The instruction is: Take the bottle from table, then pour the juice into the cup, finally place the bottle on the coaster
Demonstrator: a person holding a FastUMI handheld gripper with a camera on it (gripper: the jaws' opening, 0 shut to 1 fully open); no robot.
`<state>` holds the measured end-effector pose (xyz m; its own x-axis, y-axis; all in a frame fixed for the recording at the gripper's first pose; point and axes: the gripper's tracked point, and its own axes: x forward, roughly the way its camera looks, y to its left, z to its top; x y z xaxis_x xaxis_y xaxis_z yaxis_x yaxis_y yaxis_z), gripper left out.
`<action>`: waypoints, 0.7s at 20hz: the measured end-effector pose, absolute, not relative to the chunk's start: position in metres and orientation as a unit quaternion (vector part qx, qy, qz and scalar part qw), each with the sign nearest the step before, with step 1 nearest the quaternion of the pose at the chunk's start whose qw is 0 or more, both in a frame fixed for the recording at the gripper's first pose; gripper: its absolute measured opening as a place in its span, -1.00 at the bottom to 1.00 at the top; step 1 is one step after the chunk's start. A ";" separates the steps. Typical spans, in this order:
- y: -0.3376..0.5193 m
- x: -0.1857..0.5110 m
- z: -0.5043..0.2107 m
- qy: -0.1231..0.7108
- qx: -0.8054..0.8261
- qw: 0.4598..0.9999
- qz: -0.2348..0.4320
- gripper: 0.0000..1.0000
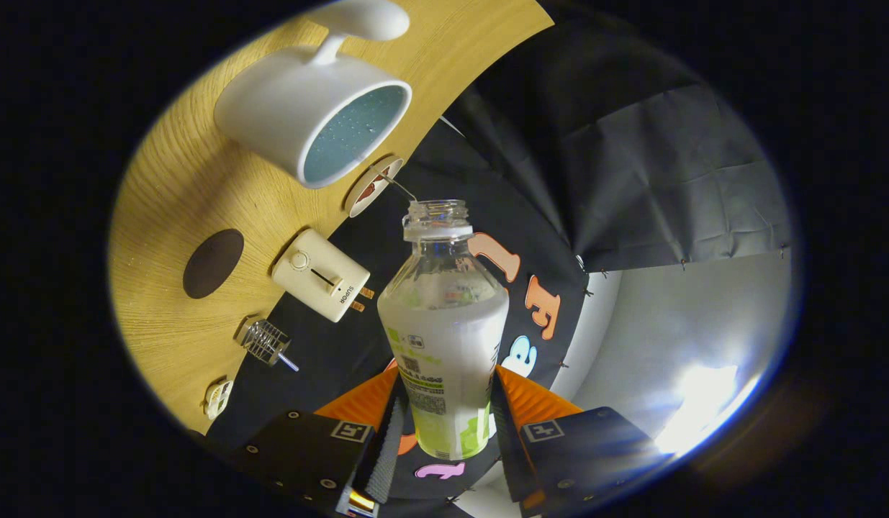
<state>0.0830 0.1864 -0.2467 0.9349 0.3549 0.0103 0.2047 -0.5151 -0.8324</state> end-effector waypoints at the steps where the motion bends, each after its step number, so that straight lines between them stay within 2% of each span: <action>1: 0.187 0.083 -0.248 -0.161 -0.867 0.465 0.082 0.23; 10: 0.192 0.080 -0.258 -0.162 -0.863 0.469 0.093 0.23; 14: 0.188 0.079 -0.267 -0.143 -0.854 0.491 0.097 0.23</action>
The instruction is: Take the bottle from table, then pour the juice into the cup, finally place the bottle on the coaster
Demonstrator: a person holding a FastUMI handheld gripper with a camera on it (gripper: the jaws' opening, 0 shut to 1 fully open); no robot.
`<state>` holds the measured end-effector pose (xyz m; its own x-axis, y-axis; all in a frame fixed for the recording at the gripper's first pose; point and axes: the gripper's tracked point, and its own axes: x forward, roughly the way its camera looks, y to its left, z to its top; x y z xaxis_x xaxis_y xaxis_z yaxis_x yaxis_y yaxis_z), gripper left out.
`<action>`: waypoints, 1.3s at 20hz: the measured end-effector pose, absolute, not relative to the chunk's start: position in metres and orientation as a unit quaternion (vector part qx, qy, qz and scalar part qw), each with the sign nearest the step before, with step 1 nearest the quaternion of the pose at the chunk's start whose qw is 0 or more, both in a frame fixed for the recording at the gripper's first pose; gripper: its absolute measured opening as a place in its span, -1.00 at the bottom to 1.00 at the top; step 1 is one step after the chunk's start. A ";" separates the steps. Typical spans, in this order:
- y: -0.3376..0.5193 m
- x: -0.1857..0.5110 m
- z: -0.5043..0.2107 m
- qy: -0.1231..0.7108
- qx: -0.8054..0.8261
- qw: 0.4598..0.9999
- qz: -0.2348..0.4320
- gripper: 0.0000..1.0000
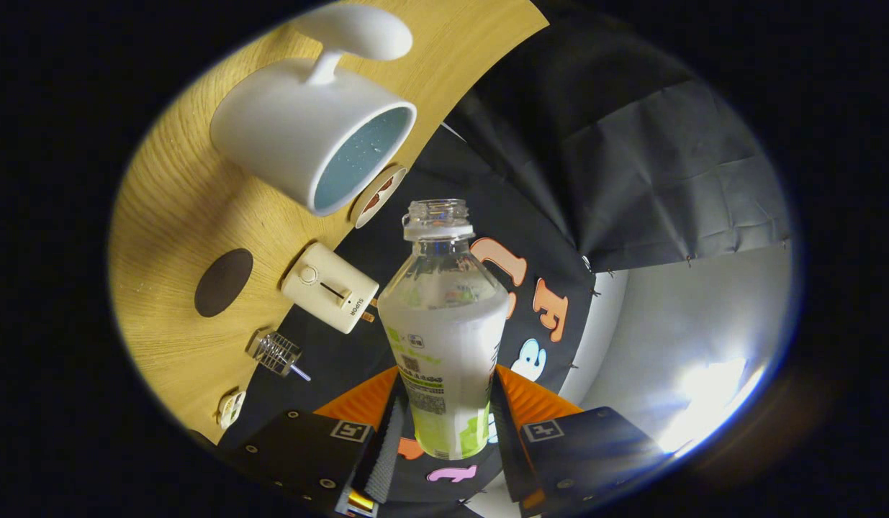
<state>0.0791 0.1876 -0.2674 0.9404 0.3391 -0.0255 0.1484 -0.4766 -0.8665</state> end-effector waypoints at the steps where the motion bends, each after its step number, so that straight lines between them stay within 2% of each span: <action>1: 0.186 0.079 -0.274 -0.131 -0.847 0.504 0.103 0.23; 7: 0.172 0.077 -0.302 -0.068 -0.812 0.568 0.118 0.23; 12: 0.148 0.078 -0.339 0.047 -0.714 0.685 0.137 0.24; 17: 0.146 0.071 -0.360 0.123 -0.618 0.762 0.151 0.24; 22: 0.146 0.088 -0.358 0.193 -0.449 0.860 0.150 0.24; 26: 0.146 0.110 -0.346 0.213 -0.311 0.917 0.135 0.25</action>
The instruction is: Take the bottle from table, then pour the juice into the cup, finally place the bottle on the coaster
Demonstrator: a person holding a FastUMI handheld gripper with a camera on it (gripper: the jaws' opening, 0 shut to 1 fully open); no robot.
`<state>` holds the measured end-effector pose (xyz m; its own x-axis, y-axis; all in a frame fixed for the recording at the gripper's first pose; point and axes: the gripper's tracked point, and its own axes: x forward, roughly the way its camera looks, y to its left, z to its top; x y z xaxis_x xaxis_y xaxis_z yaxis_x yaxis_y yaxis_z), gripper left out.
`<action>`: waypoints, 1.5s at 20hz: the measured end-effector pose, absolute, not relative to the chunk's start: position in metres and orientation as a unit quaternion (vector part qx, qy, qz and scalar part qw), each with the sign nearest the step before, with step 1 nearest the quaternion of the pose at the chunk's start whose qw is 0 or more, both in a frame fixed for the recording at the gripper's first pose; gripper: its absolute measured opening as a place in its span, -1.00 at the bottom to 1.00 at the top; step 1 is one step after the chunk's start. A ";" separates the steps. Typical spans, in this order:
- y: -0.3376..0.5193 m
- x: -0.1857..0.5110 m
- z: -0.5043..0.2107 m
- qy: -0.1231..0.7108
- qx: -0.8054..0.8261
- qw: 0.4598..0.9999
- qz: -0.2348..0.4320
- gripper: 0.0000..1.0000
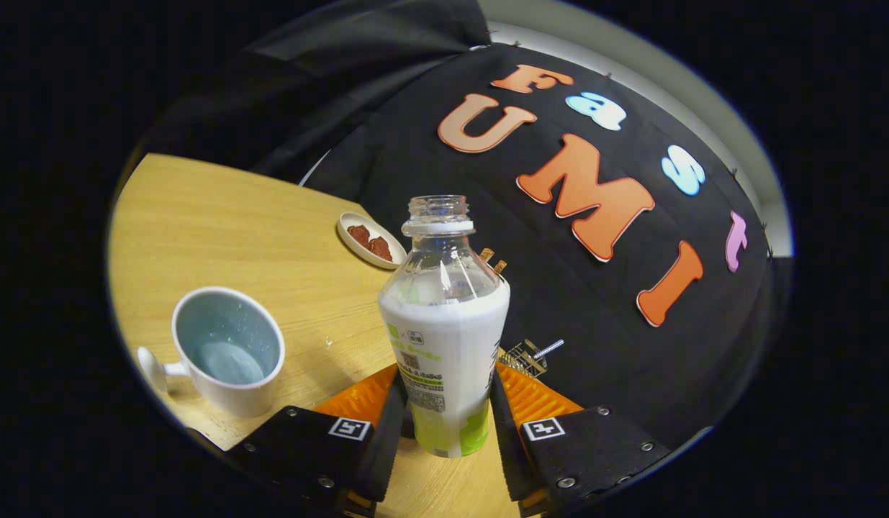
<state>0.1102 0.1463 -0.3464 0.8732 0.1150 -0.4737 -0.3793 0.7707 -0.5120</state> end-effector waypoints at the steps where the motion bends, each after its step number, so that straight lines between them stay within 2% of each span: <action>1: 0.143 0.117 -0.346 0.216 -0.283 0.926 0.128 0.25; 9: 0.126 0.150 -0.355 0.230 -0.100 0.963 0.097 0.25; 17: 0.122 0.162 -0.394 0.266 -0.063 0.959 0.079 0.25; 27: 0.117 0.157 -0.409 0.291 -0.036 0.953 0.075 0.25; 30: 0.116 0.153 -0.415 0.303 -0.037 0.949 0.077 0.35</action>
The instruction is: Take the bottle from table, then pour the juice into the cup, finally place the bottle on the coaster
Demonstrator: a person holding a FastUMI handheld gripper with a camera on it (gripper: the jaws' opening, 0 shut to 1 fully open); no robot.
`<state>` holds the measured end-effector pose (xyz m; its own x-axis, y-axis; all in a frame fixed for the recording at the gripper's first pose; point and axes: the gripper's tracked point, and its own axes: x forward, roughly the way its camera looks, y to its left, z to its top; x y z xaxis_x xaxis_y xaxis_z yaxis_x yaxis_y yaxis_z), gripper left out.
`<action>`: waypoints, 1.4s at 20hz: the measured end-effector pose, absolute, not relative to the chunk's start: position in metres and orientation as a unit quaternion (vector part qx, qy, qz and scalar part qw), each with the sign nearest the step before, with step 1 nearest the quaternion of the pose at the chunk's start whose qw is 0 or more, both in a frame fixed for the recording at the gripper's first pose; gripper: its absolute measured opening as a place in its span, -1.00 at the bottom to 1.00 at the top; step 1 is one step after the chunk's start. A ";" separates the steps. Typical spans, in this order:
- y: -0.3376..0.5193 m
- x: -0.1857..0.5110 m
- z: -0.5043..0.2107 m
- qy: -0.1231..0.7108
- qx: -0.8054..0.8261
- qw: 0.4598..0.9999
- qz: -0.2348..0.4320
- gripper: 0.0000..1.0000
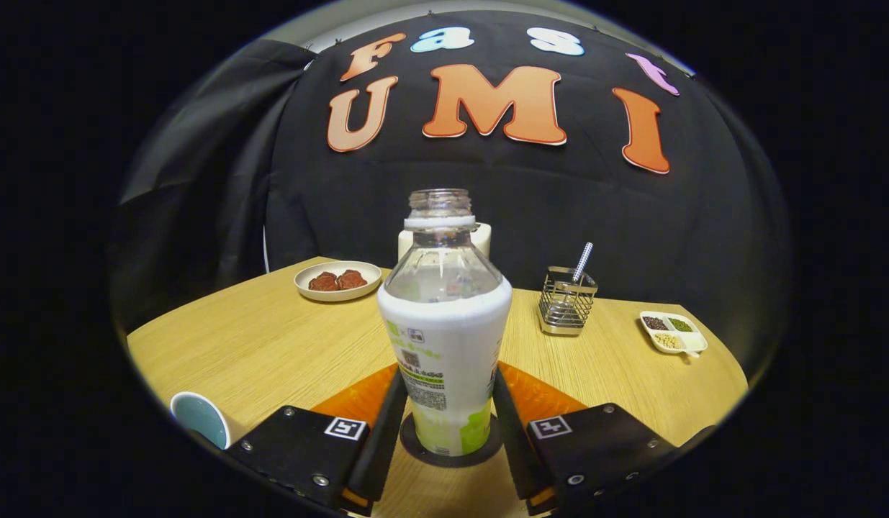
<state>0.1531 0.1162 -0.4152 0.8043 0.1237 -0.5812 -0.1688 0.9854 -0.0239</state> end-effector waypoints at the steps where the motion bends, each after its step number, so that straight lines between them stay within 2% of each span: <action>1: 0.115 0.150 -0.416 0.309 -0.036 0.947 0.076 0.39; 2: 0.113 0.149 -0.411 0.309 -0.035 0.947 0.076 0.60; 4: 0.111 0.146 -0.391 0.295 -0.032 0.952 0.080 0.81; 6: 0.112 0.142 -0.364 0.272 -0.025 0.957 0.094 0.88; 13: 0.088 0.110 -0.227 0.165 -0.030 0.980 0.106 0.94; 20: 0.037 0.060 -0.080 0.071 -0.056 0.995 0.047 0.94; 24: 0.012 0.034 -0.031 0.052 -0.052 0.997 0.012 0.94; 28: -0.005 0.014 -0.014 0.060 -0.014 0.998 0.001 0.95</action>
